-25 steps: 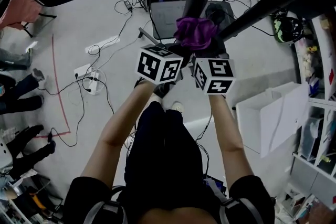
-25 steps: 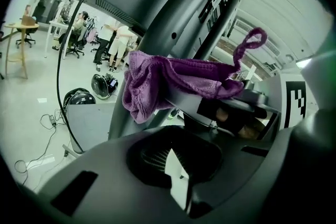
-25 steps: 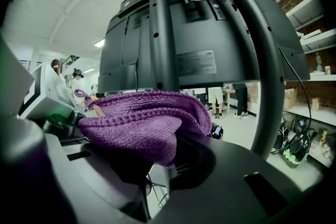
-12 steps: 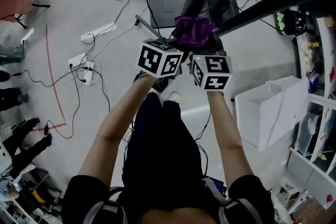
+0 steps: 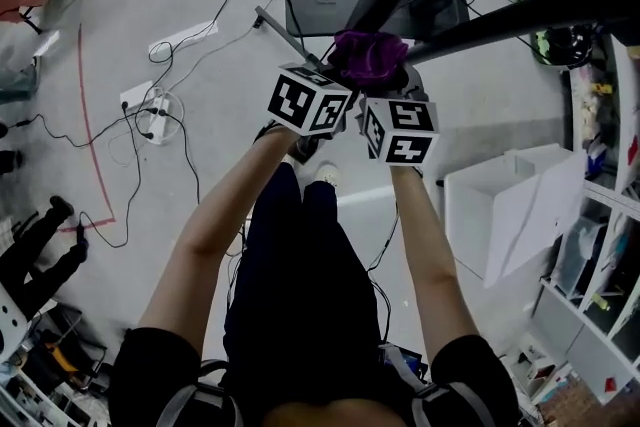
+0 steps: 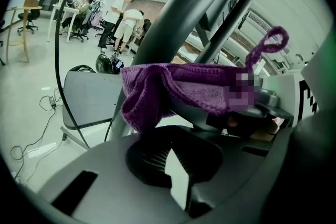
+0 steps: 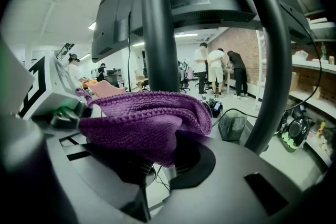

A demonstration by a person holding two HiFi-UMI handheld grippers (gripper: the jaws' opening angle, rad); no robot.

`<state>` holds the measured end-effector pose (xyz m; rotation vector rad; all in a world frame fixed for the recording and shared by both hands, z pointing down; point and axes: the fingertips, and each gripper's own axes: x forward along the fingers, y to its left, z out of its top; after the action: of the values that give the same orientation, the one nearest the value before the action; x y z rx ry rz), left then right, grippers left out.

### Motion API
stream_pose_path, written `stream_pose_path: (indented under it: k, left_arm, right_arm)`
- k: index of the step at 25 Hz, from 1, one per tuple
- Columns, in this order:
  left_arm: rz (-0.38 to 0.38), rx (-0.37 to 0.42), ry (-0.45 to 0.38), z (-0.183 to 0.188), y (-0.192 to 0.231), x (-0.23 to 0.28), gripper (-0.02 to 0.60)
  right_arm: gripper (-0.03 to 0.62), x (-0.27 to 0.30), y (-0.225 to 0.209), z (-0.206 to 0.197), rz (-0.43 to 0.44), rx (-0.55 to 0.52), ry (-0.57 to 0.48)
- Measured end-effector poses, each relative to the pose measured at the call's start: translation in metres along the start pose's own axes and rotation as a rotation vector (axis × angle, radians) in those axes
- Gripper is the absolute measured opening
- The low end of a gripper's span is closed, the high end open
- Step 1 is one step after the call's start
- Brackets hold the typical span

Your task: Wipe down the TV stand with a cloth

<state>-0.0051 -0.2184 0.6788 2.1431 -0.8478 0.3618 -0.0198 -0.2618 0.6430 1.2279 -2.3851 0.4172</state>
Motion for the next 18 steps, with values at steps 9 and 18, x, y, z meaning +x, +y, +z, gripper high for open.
stream_pose_path:
  k: [9,18]
  left_arm:
    - [0.01,-0.042,0.049,-0.035,0.036,0.039,0.006]
    - [0.054,-0.113,0.082,-0.086,0.097,0.073,0.006]
  right_arm:
    - [0.064,0.033,-0.018,-0.062,-0.007,0.015,0.11]
    - [0.064,0.078,-0.019,-0.14,-0.016,0.015,0.22]
